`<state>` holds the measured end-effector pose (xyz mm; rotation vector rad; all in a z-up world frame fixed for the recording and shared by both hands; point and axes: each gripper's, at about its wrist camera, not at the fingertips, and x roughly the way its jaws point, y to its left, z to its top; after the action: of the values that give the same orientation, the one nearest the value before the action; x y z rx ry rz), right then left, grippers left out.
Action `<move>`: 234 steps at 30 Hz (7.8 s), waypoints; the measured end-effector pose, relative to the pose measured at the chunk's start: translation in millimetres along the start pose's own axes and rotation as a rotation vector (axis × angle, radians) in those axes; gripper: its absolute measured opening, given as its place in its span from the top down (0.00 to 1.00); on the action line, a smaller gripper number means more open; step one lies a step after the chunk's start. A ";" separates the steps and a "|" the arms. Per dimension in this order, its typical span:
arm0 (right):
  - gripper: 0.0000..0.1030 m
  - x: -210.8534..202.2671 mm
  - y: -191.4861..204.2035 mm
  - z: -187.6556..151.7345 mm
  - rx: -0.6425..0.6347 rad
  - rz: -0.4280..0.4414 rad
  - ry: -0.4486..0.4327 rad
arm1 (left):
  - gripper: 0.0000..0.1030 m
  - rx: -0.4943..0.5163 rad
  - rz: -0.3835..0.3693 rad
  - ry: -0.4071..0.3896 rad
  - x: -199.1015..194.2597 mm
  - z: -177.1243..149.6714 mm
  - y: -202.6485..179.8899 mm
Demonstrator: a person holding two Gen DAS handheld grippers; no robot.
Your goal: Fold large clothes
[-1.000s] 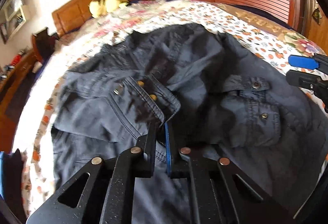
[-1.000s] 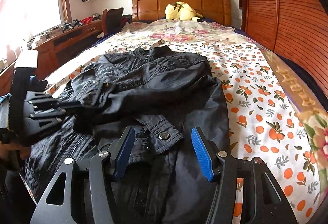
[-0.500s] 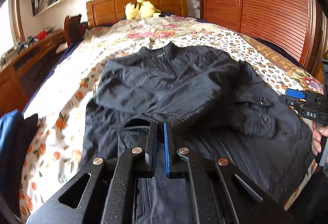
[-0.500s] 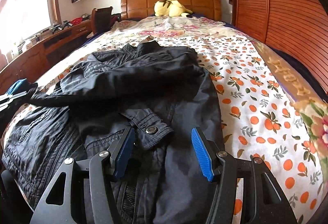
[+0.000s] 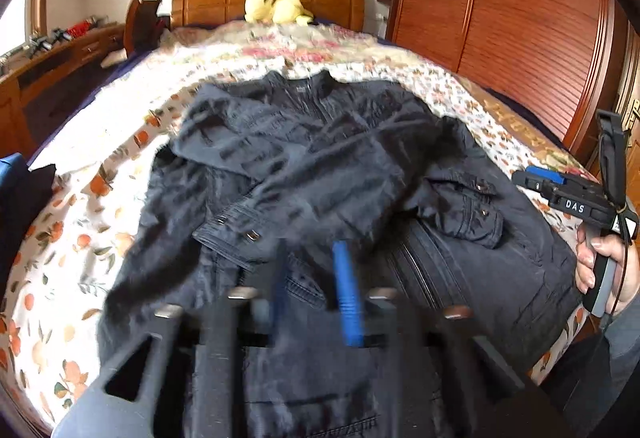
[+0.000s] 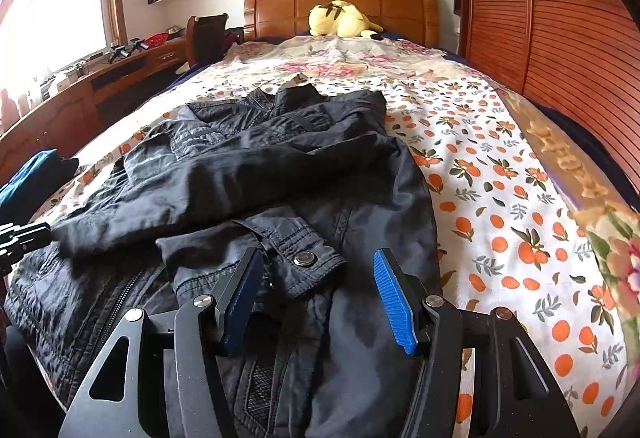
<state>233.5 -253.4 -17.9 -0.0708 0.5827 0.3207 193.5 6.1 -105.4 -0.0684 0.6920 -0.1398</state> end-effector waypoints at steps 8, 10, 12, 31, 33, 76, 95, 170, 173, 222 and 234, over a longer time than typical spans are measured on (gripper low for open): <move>0.42 -1.0 -9.3 11.0 0.018 0.003 -0.010 | 0.18 -0.026 0.033 -0.066 -18.1 2.5 23.1; 0.42 1.2 -13.3 20.2 0.025 0.002 -0.010 | 0.18 -0.023 0.051 -0.075 -21.8 0.7 27.7; 0.42 7.0 -17.4 32.6 0.031 0.011 -0.008 | 0.18 -0.023 0.055 -0.077 -25.5 -1.6 32.8; 0.42 195.9 -71.2 133.0 0.118 -0.070 0.212 | 0.18 -0.035 0.101 -0.075 -29.7 -9.2 76.1; 0.43 210.1 -69.8 132.4 0.095 -0.036 0.243 | 0.18 -0.039 0.098 -0.071 -27.3 -8.8 79.8; 0.42 -89.0 -34.8 -45.3 -0.021 -0.003 0.127 | 0.18 0.011 0.107 -0.034 -73.5 -34.7 70.9; 0.41 -70.8 -27.6 -52.2 -0.005 -0.108 0.198 | 0.40 -0.005 0.054 0.094 -51.6 -59.3 112.4; 0.69 -78.7 -45.4 -88.9 0.120 0.048 0.240 | 0.89 -0.011 0.051 0.277 -54.8 -101.3 96.1; 0.80 -80.5 -44.2 -84.9 0.122 0.068 0.229 | 0.95 0.024 0.052 0.277 -59.7 -99.0 91.5; 0.87 -75.4 -68.7 8.0 0.059 0.186 -0.037 | 0.98 0.018 0.097 -0.042 -67.2 89.4 102.5; 0.85 70.2 -63.5 -4.0 0.126 0.156 0.075 | 0.98 -0.032 0.140 0.022 -15.3 80.4 131.5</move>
<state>306.8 -294.8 -61.5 0.0843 0.6832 0.4333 247.1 139.7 -48.3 -0.0493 0.7191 0.0048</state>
